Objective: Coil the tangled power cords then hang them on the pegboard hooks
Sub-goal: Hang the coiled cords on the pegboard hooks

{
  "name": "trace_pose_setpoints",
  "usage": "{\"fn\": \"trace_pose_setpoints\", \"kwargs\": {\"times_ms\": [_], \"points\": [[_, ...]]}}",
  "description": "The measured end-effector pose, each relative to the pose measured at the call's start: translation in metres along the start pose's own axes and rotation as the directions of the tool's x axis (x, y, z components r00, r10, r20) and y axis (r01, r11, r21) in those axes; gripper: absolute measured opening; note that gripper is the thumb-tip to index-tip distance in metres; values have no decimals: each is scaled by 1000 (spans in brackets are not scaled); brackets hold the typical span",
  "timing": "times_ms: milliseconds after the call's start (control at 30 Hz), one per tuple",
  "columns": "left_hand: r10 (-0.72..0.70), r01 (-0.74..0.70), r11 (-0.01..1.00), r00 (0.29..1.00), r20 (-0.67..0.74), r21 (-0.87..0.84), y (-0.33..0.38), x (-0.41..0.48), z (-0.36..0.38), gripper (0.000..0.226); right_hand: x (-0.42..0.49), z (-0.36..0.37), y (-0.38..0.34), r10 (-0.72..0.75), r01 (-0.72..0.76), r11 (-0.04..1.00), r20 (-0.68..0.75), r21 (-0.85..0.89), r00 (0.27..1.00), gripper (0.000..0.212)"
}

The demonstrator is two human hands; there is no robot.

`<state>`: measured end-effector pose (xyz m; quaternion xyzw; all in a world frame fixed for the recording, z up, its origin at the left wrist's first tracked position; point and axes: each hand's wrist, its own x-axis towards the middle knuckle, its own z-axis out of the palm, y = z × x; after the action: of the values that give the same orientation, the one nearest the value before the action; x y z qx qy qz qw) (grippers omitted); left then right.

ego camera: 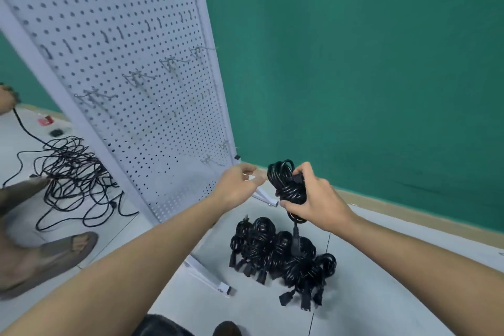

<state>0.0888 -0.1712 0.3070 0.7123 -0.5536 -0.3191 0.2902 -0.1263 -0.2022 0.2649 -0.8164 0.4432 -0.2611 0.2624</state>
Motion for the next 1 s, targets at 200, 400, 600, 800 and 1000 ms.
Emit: {"fn": "trace_pose_setpoints", "kwargs": {"times_ms": [200, 400, 600, 800, 1000], "points": [[76, -59, 949, 996, -44, 310, -47, 34, -46, 59, 47, 37, -2, 19, -21, 998, 37, 51, 999, 56], [94, -91, 923, 996, 11, 373, -71, 75, -63, 66, 103, 53, 2, 39, -41, 997, 27, 65, 999, 56], [82, -106, 886, 994, 72, 452, -73, 141, -60, 76, 148, 81, 27, 67, -71, 986, 32, 152, 997, 54], [4, -67, 846, 993, 119, 530, -86, 196, -59, 80, 192, 116, 39, 63, -63, 979, 11, 191, 998, 55], [32, -91, 823, 993, 114, 560, -110, 221, -51, 76, 217, 151, 49, 62, -53, 978, -39, 202, 997, 58]]}}
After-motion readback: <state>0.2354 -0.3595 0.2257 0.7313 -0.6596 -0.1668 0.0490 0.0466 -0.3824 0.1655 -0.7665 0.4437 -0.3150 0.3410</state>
